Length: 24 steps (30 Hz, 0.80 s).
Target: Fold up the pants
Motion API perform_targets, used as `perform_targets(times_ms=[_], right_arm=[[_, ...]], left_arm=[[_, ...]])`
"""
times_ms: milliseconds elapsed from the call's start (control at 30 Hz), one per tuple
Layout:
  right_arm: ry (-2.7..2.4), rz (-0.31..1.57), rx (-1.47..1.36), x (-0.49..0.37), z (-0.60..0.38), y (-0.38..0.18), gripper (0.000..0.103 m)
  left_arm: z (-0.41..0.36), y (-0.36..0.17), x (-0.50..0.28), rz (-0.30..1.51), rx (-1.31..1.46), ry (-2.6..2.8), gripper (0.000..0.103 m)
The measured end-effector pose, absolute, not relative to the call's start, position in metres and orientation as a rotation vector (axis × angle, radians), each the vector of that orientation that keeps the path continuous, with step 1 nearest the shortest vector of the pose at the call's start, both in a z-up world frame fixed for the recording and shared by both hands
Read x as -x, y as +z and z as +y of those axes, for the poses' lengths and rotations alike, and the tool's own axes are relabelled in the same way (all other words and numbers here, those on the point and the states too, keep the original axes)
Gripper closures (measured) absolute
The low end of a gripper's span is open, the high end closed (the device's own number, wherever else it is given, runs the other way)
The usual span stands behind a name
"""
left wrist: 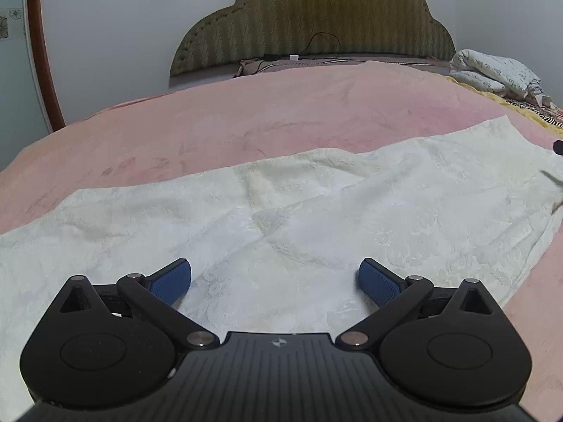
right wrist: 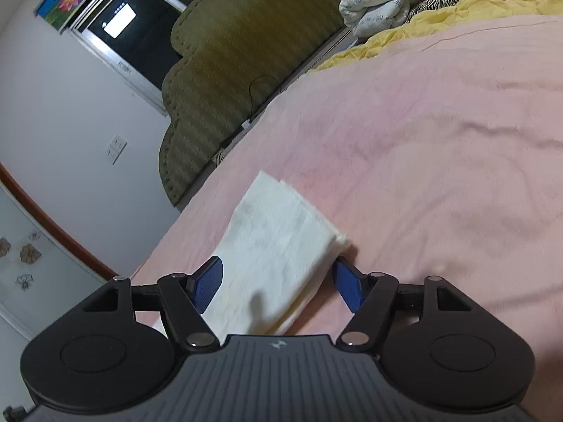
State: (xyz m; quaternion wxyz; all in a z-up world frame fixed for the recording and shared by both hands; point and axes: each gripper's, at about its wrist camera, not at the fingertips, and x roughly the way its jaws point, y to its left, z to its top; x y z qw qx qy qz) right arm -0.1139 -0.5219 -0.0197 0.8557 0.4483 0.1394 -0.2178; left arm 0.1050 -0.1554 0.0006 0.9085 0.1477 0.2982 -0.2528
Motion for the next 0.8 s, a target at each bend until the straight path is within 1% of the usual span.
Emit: perform_targets(times_ms=[67,133,167,200,233,267,467,500,567,600,633,733,800], right_arm=[[-0.459,0.303,-0.924,0.106,-0.523,-0.021,0.041],[-0.471,0.338,-0.9,0.098,-0.521,-0.026,0.07],[-0.481,0.345,-0.896,0.098,-0.52,-0.026,0.073],[-0.476,0.336,-0.9,0.099,-0.521,-0.026,0.073],[-0.478,0.332,-0.905,0.102,-0.521,-0.027,0.077],[-0.481,0.333,-0.914,0.103,-0.522,-0.029,0.078],[-0.48,0.356,-0.886,0.098,-0.521,-0.03,0.078],[-0.453,0.36,-0.879,0.097,-0.52,-0.03,0.075],[-0.399,0.372,-0.837,0.093,-0.515,-0.027,0.075],[-0.383,0.373,-0.795,0.091,-0.51,-0.024,0.078],[-0.368,0.375,-0.762,0.088,-0.505,-0.02,0.083],[-0.452,0.389,-0.735,0.088,-0.501,-0.017,0.086],[-0.524,0.381,-0.738,0.094,-0.501,-0.016,0.086]], left_arm=[[-0.157,0.001,-0.102,0.609,-0.311,-0.51,0.0],[-0.157,0.001,-0.1,0.609,-0.308,-0.492,0.0],[-0.156,0.001,-0.1,0.611,-0.302,-0.481,0.0],[-0.155,0.001,-0.1,0.614,-0.296,-0.47,0.0],[-0.153,0.001,-0.1,0.618,-0.286,-0.46,0.0],[-0.151,0.001,-0.101,0.621,-0.279,-0.458,0.0],[-0.148,0.002,-0.102,0.63,-0.259,-0.477,0.0],[-0.148,0.002,-0.101,0.627,-0.26,-0.482,0.0],[-0.146,0.005,-0.096,0.605,-0.255,-0.485,0.001],[-0.145,0.007,-0.093,0.592,-0.246,-0.49,0.002],[-0.144,0.009,-0.09,0.589,-0.229,-0.502,0.004],[-0.158,0.017,-0.081,0.622,-0.22,-0.582,0.006],[-0.176,0.023,-0.07,0.58,-0.276,-0.598,0.005]])
